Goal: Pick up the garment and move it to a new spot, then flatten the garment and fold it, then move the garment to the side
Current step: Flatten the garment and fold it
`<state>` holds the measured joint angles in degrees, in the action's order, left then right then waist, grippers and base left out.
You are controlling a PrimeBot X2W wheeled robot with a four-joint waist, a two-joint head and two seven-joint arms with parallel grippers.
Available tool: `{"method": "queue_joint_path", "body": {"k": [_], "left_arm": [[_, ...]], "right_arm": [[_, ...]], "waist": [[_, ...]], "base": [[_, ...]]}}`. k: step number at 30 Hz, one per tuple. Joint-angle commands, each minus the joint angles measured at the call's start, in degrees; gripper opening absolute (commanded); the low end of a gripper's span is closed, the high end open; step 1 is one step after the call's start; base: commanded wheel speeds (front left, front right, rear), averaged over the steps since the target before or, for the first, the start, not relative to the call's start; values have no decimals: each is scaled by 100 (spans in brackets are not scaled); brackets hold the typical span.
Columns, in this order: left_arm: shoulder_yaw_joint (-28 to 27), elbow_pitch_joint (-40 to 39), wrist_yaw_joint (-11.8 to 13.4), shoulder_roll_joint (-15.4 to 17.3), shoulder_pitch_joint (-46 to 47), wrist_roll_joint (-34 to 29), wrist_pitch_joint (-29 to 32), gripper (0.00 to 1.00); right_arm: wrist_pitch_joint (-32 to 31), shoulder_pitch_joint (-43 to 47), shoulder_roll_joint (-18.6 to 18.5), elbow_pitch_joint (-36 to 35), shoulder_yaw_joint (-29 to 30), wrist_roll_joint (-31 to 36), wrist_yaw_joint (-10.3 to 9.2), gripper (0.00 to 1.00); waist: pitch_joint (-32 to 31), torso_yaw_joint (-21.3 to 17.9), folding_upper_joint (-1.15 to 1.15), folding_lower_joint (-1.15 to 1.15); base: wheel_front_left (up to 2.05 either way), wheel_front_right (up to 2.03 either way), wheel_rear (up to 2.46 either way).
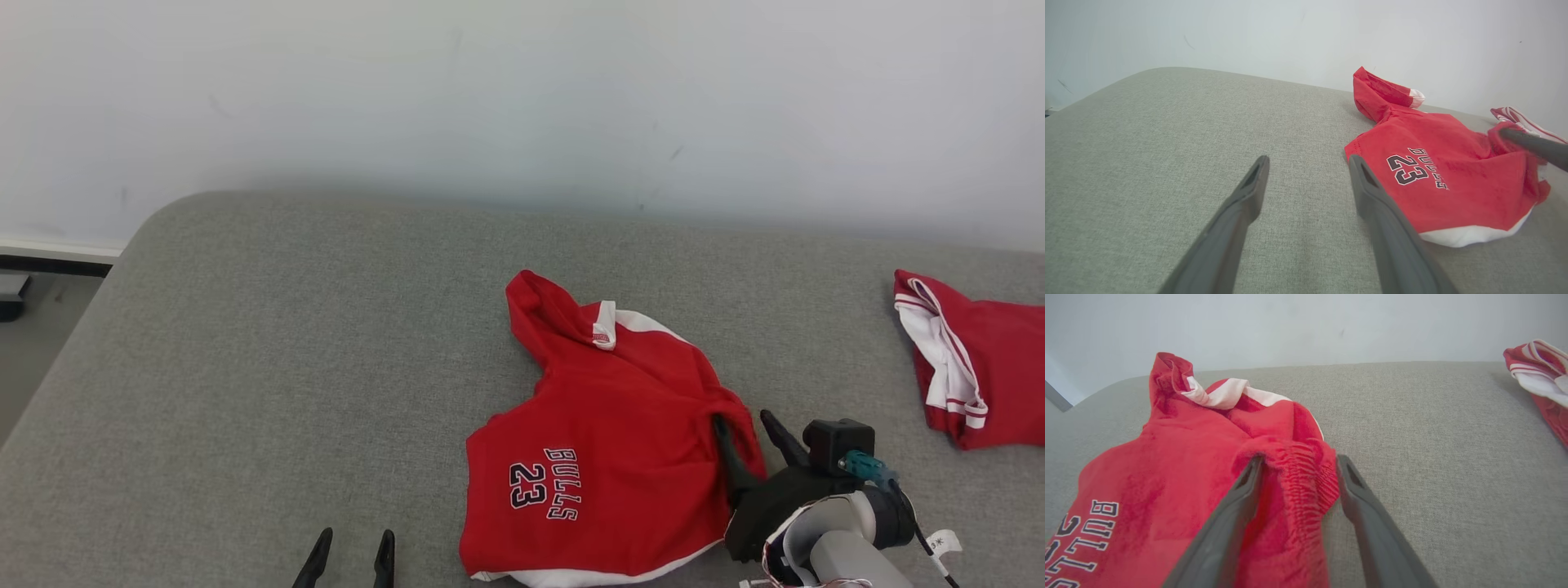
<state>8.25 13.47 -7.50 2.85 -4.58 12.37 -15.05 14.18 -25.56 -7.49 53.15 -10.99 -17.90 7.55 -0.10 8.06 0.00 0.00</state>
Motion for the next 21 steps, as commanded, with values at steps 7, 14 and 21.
{"method": "queue_joint_path", "body": {"k": [7,14,21], "left_arm": [[-97,-73,5,4,-127,-10,-18,100],[-106,-95,5,4,-169,-51,-18,100],[-54,-83,5,5,-145,-89,-18,100]], "right_arm": [[101,578,-284,-1150,-25,-484,-16,100],[101,1523,-345,-2574,293,-560,-16,100],[95,2631,-94,-3714,660,-124,-17,100]], "waist": [[-57,-225,0,0],[-57,-344,0,0],[-45,-380,0,0]], "base": [[0,0,0],[0,0,0],[0,0,0]]}}
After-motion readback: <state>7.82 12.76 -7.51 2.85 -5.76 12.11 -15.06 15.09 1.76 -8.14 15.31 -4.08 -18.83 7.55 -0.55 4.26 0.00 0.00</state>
